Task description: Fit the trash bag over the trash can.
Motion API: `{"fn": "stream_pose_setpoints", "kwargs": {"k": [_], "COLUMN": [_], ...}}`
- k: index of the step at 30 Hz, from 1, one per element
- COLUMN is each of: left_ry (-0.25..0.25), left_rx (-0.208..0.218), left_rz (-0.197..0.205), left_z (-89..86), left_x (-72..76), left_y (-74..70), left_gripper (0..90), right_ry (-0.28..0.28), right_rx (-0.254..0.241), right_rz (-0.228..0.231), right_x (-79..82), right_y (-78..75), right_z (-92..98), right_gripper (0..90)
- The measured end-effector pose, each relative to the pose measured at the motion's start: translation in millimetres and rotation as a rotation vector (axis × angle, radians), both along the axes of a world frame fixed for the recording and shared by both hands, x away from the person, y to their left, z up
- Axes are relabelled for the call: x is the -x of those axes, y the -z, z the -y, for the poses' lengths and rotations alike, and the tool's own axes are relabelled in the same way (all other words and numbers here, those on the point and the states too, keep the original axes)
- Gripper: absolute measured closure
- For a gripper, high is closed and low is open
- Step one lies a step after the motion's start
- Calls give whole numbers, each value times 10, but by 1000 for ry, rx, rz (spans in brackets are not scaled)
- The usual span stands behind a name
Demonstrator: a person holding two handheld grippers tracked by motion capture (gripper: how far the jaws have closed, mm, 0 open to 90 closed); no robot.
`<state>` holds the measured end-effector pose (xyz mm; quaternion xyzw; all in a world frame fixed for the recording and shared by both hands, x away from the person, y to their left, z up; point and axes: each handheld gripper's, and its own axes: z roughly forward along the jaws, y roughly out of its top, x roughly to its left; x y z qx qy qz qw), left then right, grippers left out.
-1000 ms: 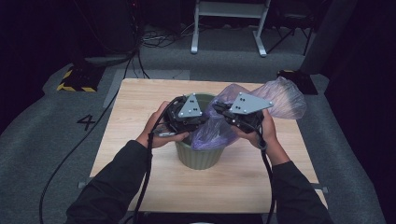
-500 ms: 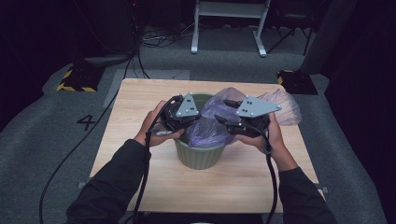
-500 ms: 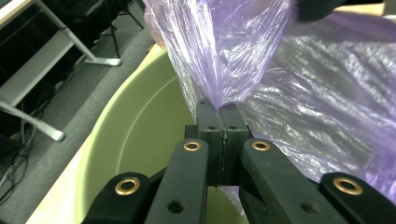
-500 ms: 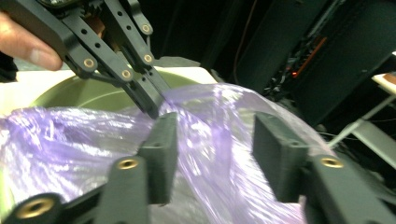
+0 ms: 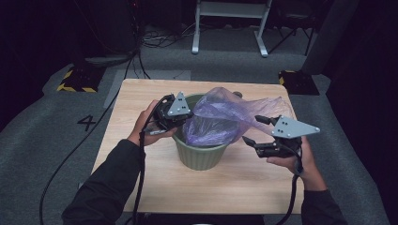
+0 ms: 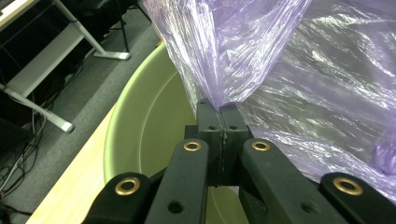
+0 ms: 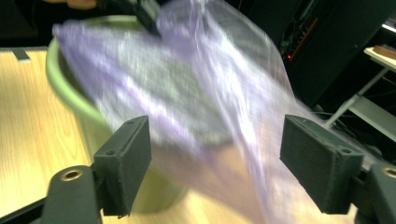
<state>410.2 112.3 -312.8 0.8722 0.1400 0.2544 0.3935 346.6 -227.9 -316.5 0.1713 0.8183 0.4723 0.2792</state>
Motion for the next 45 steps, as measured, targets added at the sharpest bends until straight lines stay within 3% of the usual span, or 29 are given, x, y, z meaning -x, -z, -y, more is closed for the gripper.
{"fn": "stream_pose_setpoints", "kwargs": {"k": [2, 4, 6, 9, 12, 13, 14, 15, 17, 21, 23, 24, 25, 27, 28, 30, 33, 34, 36, 37, 39, 40, 42, 43, 44, 45], "left_ry": [1, -2, -1, 0, 6, 6, 6, 7, 7, 0, -1, -3, -3, -4, -4, -1, 2, 2, 3, 11, 13, 11, 9, 9, 9, 7], "left_rx": [1, 1, 9, 14, 24, 28, 28, 27, 34, 44, 53, 47, 47, 45, 45, 46, 57, 60, 61, 66, 69, 69, 59, 59, 57, 61], "left_rz": [-3, -4, -6, -13, -12, -13, -13, -9, -11, -8, -13, -15, -15, -21, -21, -25, -34, -33, -31, -35, -36, -40, -42, -42, -40, -41], "left_z": [-11, -24, -30, -40, -56, -61, -61, -68, -93, -125, -145, -144, -144, -144, -144, -147, -146, -143, -140, -139, -137, -136, -142, -142, -146, -149], "left_x": [-6, -21, -27, -32, -35, -33, -33, -35, -36, -29, -29, -31, -31, -40, -40, -51, -62, -66, -68, -70, -71, -72, -81, -81, -81, -78], "left_y": [5, 18, 31, 39, 44, 43, 43, 39, 40, 38, 33, 36, 36, 45, 45, 50, 58, 59, 59, 59, 61, 65, 70, 70, 71, 71], "left_gripper": [897, 897, 897, 897, 897, 897, 897, 897, 896, 896, 896, 896, 896, 895, 895, 894, 894, 894, 894, 894, 894, 894, 894, 893, 892, 892], "right_ry": [1, -21, 4, 44, 101, 95, 95, 91, 88, 81, 57, 52, 52, 56, 56, 109, 151, 202, 219, 284, 283, 283, 270, 270, 263, 263], "right_rx": [3, -26, 17, 18, 26, 10, 10, -5, -37, -58, -58, -60, -60, -49, -49, -10, 16, 29, 35, 27, -36, -36, -59, -59, -64, -64], "right_rz": [-7, -15, -3, 7, 48, 40, 40, 42, 67, 88, 75, 64, 64, 19, 19, 15, 26, 48, 57, 105, 89, 89, 118, 118, 143, 143], "right_x": [63, 145, 154, 116, 15, -6, -6, -21, -44, -44, -46, -47, -47, -69, -69, -108, -157, -226, -250, -315, -372, -372, -357, -357, -321, -321], "right_y": [71, 202, 328, 432, 576, 592, 592, 603, 611, 591, 596, 605, 605, 679, 679, 781, 845, 915, 938, 997, 1019, 1019, 1008, 1008, 985, 985], "right_z": [61, 82, 20, -16, -79, -81, -81, -78, -73, -69, -61, -53, -53, -34, -34, -48, -77, -113, -122, -117, -63, -63, -33, -33, -14, -14], "right_gripper": [232, 232, 239, 266, 494, 579, 579, 638, 807, 886, 773, 647, 647, 346, 346, 265, 245, 273, 295, 414, 542, 542, 734, 734, 838, 838]}}
